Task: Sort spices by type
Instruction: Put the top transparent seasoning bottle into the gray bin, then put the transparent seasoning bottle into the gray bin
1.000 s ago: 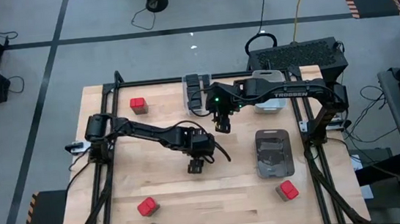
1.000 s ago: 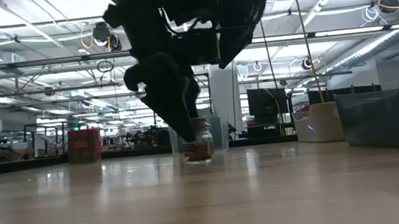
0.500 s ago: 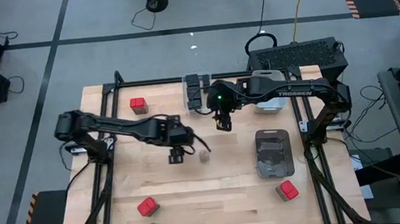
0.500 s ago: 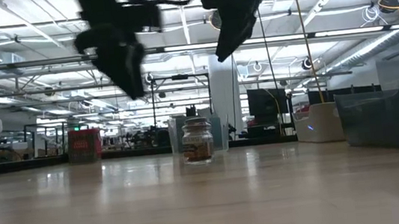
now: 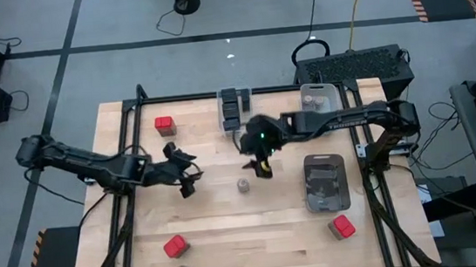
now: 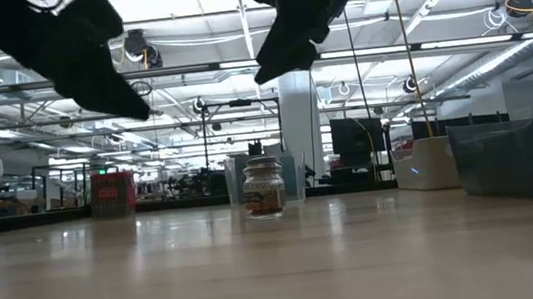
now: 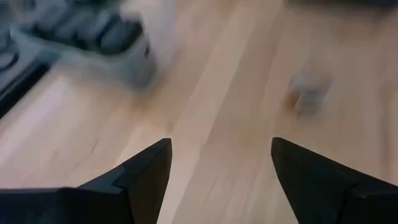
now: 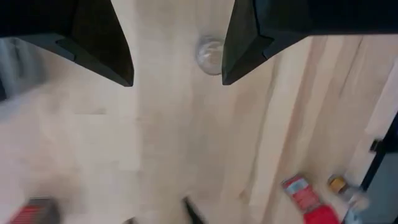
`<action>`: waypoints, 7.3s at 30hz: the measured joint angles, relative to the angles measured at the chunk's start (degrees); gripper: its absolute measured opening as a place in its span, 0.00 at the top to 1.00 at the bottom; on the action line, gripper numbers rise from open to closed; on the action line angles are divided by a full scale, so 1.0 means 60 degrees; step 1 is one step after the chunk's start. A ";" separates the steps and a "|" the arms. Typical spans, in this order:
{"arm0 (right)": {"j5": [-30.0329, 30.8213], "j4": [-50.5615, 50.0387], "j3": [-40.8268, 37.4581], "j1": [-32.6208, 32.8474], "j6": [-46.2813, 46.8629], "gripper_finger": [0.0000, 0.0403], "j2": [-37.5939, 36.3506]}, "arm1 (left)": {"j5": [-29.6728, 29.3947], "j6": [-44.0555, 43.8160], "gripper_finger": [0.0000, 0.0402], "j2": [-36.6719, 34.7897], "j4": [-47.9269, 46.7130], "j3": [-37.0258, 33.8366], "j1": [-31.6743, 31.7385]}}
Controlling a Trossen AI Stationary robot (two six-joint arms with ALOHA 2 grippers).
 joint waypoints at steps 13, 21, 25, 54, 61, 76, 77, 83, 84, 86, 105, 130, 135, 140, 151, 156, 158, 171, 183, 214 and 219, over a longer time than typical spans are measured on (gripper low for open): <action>0.0080 0.1880 -0.0818 0.0828 -0.0612 0.43 0.1287 | -0.1230 0.0282 0.30 -0.0032 0.4308 -0.1936 -0.0454; 0.0095 0.1947 -0.0812 0.0821 -0.0575 0.37 0.2034 | -0.1252 0.1354 0.30 -0.0025 0.4911 -0.1926 -0.0439; 0.0122 0.2053 -0.0812 0.0821 -0.0584 0.37 0.2237 | -0.1247 0.1675 0.30 -0.0025 0.5032 -0.1926 -0.0439; 0.0142 0.2073 -0.0809 0.0883 -0.0121 0.43 0.2865 | -0.1174 0.1781 0.30 -0.0021 0.5044 -0.1926 -0.0439; 0.0141 0.2071 -0.0809 0.0883 -0.0121 0.52 0.2865 | -0.1171 0.1778 0.30 -0.0021 0.5043 -0.1926 -0.0439; 0.0081 0.1526 -0.0812 0.0796 -0.0213 0.62 0.2057 | -0.1163 0.1778 0.30 -0.0021 0.5031 -0.1922 -0.0439; 0.0118 0.1311 -0.0812 0.0749 -0.0280 0.62 0.1813 | -0.1163 0.1778 0.30 -0.0021 0.5023 -0.1922 -0.0439; 0.1485 -0.0380 -0.0809 0.0447 -0.0595 0.62 0.0024 | -0.1157 0.1778 0.30 -0.0021 0.4989 -0.1922 -0.0439; 0.1762 -0.0710 -0.0809 0.0380 -0.0643 0.62 -0.0333 | -0.1160 0.1778 0.30 -0.0021 0.4979 -0.1922 -0.0439; 0.2236 -0.1366 -0.0809 0.0195 -0.0760 0.62 -0.1034 | -0.1160 0.1781 0.30 -0.0021 0.4945 -0.1919 -0.0439; 0.3372 -0.1470 -0.5235 -0.4931 0.0481 0.62 -0.5772 | -0.1156 0.1778 0.30 -0.0021 0.4952 -0.1919 -0.0439; 0.3077 -0.0016 -0.5963 -0.6373 0.1788 0.60 -0.3206 | -0.1101 0.1767 0.30 -0.0021 0.5014 -0.1919 -0.0435; 0.3068 0.0230 -0.5963 -0.6512 0.1770 0.60 -0.2679 | -0.1103 0.1770 0.30 -0.0021 0.5014 -0.1919 -0.0437; 0.3078 0.0380 -0.5955 -0.6709 0.1741 0.59 -0.2385 | -0.1101 0.1770 0.30 -0.0021 0.5014 -0.1919 -0.0439; 0.3058 0.0347 -0.5945 -0.6705 0.1222 0.49 -0.2517 | -0.1101 0.1777 0.30 -0.0021 0.4985 -0.1919 -0.0439; 0.3055 0.0262 -0.5947 -0.6705 0.1201 0.46 -0.2781 | -0.1101 0.1778 0.30 -0.0021 0.4981 -0.1919 -0.0438; 0.3055 0.0190 -0.5949 -0.6705 0.1201 0.46 -0.2932 | -0.1101 0.1778 0.30 -0.0021 0.4981 -0.1919 -0.0438; 0.1911 -0.1037 -0.5018 -0.6293 0.1365 0.46 -0.4539 | -0.0689 0.1836 0.30 -0.0025 0.5637 -0.1919 -0.0443; -0.0205 0.1129 -0.4969 -0.2586 0.1952 0.46 -0.5042 | 0.1845 0.2289 0.30 -0.0025 0.7046 -0.1919 -0.0848; 0.0847 0.6293 -0.4961 0.1846 0.1107 0.46 -0.1812 | 0.3082 -0.8174 0.30 0.5881 -0.4920 0.7201 -0.6592; 0.0857 0.6684 -0.4961 0.1982 0.0890 0.46 -0.1812 | 0.3483 -0.7841 0.30 0.6617 -0.4920 0.7574 -0.6654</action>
